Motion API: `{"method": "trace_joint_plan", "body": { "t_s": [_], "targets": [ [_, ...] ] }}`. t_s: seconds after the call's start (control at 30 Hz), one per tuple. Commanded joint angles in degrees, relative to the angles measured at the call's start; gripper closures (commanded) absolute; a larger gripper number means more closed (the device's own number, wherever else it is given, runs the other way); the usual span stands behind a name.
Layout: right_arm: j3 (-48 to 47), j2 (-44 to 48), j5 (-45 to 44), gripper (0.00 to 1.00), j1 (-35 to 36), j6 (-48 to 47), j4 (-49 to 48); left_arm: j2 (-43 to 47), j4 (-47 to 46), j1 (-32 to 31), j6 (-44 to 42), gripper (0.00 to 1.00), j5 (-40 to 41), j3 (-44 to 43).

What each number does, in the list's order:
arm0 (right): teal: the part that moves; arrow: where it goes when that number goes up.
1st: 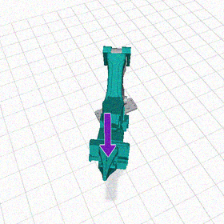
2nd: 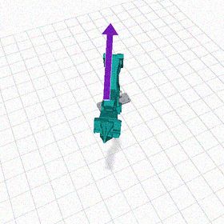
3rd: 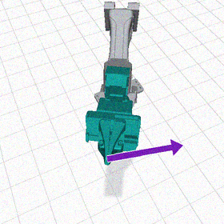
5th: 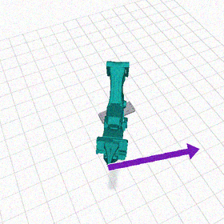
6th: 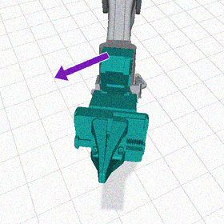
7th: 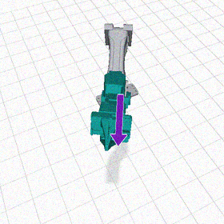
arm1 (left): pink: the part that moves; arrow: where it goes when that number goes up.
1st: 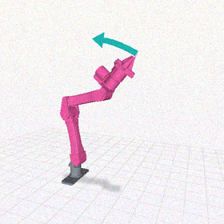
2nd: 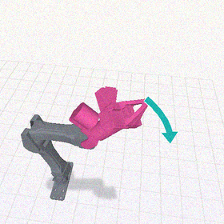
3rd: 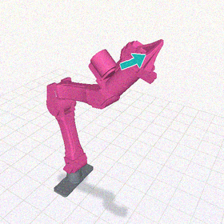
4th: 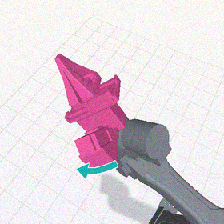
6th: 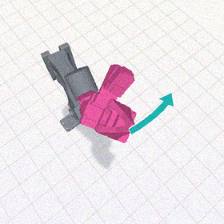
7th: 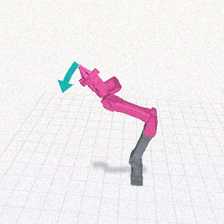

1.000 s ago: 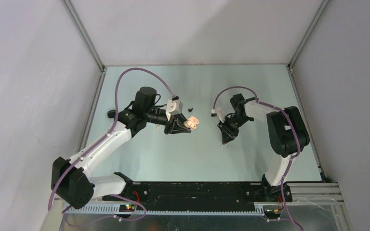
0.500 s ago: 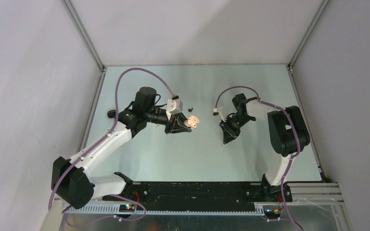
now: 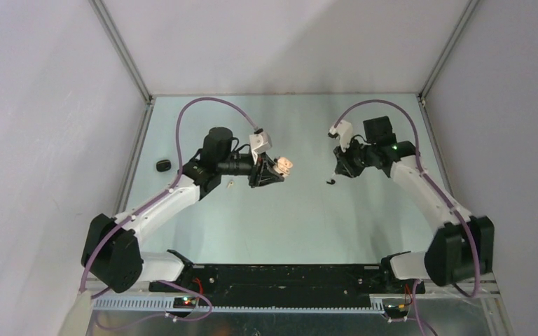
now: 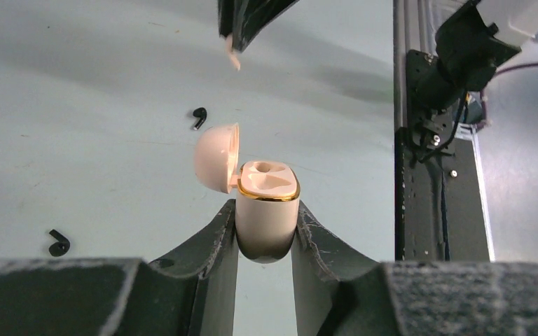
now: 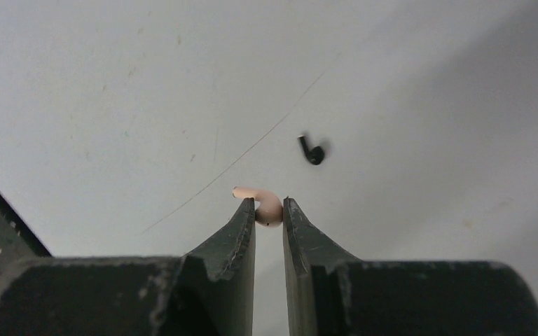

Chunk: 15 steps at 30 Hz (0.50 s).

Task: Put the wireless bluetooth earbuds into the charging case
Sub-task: Pick up the earbud from the center of the board.

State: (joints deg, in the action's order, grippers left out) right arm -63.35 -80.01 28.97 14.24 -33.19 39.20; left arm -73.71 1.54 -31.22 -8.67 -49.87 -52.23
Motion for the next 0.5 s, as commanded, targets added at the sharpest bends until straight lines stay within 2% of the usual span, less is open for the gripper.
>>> {"method": "trace_joint_plan", "body": {
  "t_s": [0.0,0.1,0.23,0.3,0.47],
  "targets": [
    [-2.10,11.03,-9.42,0.89,3.40,6.13,-7.41,-1.73,-7.91,-0.81,7.68,1.00,4.13,-0.10],
    [-3.32,15.27,-16.01,0.87,7.69,6.99,-9.32,-2.86,-8.75,-1.28,9.75,1.00,5.91,-0.14],
    [-5.51,18.10,-23.71,0.86,16.94,6.71,-11.10,-3.46,-10.79,-1.69,11.12,1.00,8.08,0.50],
    [-7.19,17.95,-25.26,0.86,20.64,7.30,-11.75,-3.46,-11.34,-1.86,11.08,1.00,7.93,0.71],
    [-11.04,15.17,-27.64,0.87,24.59,8.38,-11.96,-3.42,-9.91,-2.68,6.56,1.00,4.36,1.09]
  ]
}}
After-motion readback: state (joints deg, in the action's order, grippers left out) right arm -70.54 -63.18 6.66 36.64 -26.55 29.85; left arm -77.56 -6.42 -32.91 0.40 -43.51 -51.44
